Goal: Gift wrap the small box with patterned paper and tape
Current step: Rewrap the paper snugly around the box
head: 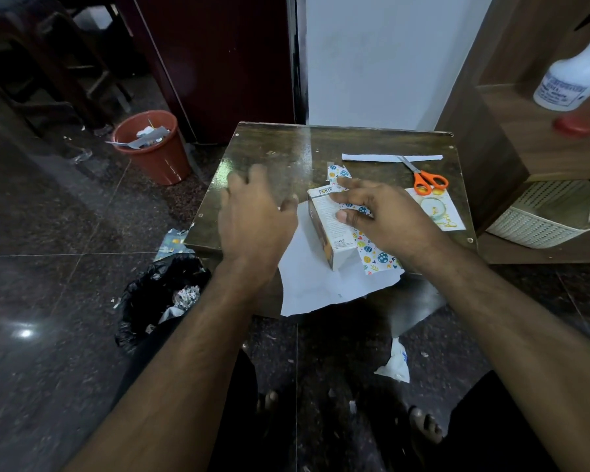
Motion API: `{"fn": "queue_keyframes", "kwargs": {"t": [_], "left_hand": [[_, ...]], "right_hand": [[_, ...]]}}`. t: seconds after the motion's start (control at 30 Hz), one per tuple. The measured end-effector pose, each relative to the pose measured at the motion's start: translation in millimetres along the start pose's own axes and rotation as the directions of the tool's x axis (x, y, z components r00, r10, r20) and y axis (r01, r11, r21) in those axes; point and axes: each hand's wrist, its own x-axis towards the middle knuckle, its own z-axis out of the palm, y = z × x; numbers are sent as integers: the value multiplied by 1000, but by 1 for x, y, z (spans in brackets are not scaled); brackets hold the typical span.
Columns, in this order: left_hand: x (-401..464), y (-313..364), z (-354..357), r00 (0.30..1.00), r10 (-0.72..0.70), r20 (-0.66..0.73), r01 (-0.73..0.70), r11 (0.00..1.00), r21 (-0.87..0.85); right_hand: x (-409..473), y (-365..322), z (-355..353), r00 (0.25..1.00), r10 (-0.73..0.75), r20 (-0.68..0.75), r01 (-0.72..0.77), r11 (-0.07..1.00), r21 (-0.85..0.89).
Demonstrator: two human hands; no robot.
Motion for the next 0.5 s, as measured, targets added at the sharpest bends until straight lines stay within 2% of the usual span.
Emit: {"fn": "queue_keyframes", "kwargs": {"t": [0.1, 0.2, 0.37, 0.5], "left_hand": [[-9, -9, -5, 974, -141, 176, 150, 988, -36], [-12, -8, -4, 943, -193, 272, 228, 968, -106], [-8, -1, -4, 969, -122, 216, 163, 968, -188], [-4, 13, 3, 983, -41, 178, 113, 902, -416]], "right_hand": [[-2, -3, 0, 1000, 23, 0, -23, 1000, 3], [-5, -3, 2, 1000, 15, -15, -14, 999, 42], [-10, -2, 3, 999, 18, -32, -14, 993, 116], [-10, -1, 6, 999, -27, -43, 33, 988, 151]]}}
